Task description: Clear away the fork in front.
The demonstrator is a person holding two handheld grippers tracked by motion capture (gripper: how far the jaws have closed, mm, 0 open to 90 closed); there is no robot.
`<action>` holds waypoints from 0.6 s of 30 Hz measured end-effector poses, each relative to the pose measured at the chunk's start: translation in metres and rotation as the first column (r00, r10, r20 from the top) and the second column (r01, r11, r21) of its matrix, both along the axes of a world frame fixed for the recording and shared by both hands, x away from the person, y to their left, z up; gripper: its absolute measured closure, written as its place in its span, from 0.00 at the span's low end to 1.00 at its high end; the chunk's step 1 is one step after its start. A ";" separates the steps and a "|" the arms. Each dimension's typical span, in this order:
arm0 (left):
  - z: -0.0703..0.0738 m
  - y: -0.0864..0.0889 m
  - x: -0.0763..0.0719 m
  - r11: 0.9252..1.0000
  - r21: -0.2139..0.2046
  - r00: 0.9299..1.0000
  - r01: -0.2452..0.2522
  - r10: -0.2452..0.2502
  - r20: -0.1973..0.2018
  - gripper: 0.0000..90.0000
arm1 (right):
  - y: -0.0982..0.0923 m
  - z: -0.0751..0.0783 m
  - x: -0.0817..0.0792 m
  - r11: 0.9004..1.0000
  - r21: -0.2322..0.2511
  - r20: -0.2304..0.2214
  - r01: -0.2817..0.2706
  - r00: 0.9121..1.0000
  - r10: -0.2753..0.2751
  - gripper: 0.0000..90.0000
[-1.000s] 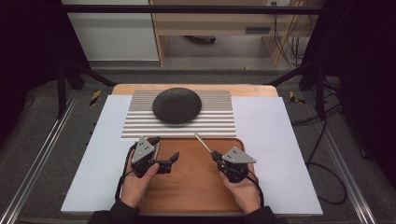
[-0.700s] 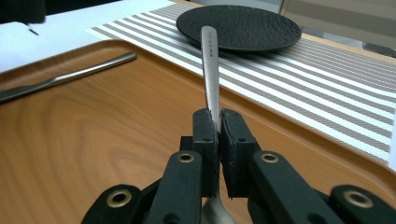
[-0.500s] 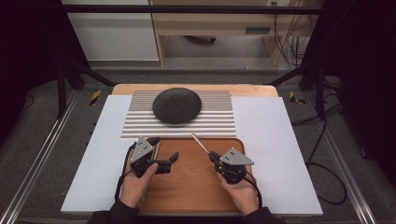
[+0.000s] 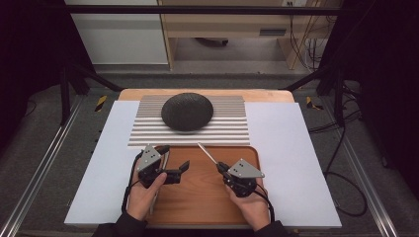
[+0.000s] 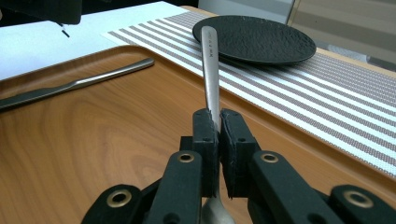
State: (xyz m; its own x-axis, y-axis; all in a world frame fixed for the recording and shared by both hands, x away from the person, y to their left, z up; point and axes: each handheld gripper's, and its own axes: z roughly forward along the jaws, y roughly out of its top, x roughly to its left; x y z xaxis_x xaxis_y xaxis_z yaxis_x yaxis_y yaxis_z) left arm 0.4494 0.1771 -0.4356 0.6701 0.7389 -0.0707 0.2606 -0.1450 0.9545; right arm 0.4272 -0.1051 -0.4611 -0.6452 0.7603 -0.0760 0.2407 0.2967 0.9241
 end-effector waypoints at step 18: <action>0.000 -0.004 -0.002 1.000 0.013 1.000 -0.010 0.010 -0.007 0.09 | 0.012 0.000 -0.007 0.999 -0.002 0.021 -0.044 0.999 0.044 0.95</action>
State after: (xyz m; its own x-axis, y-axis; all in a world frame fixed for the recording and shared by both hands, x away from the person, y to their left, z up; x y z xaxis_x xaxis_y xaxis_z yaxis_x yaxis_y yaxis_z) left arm 0.4477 0.1729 -0.4358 0.6620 0.7466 -0.0657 0.2688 -0.1548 0.9507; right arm 0.4206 -0.0932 -0.4608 -0.6765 0.7308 -0.0913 0.2078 0.3084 0.9283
